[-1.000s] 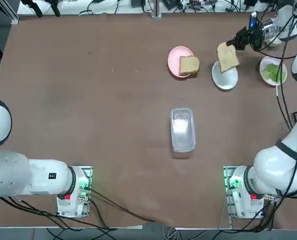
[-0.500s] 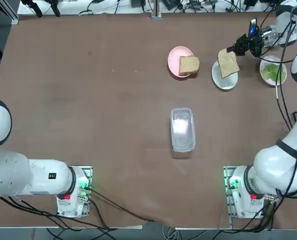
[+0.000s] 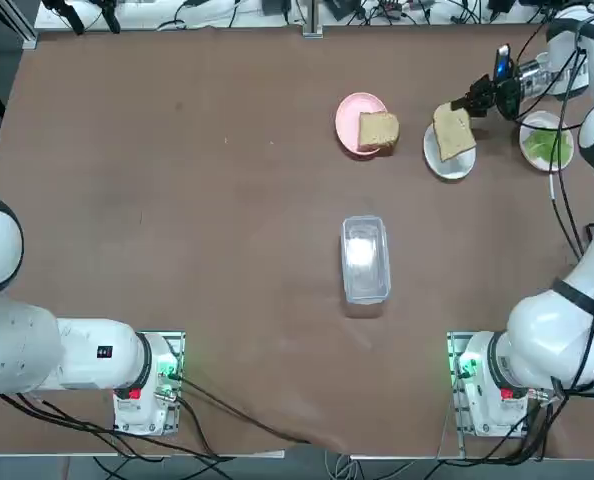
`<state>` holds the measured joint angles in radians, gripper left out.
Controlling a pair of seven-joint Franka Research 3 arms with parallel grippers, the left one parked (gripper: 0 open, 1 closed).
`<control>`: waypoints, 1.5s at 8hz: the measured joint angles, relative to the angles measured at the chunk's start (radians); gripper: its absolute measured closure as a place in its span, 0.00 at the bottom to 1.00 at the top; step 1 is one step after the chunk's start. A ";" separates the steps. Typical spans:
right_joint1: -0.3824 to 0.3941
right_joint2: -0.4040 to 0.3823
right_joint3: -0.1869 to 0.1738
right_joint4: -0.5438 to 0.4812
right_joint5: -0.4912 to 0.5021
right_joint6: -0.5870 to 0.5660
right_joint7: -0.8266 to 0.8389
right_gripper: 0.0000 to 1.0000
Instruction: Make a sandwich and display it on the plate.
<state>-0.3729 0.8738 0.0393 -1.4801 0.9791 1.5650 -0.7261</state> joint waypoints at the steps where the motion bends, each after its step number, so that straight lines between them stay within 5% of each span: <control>1: 0.000 0.004 0.000 0.000 0.000 0.003 -0.002 0.92; 12: -0.002 0.048 0.000 0.000 -0.014 0.015 -0.059 0.92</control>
<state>-0.3748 0.9218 0.0393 -1.4800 0.9651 1.5798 -0.7856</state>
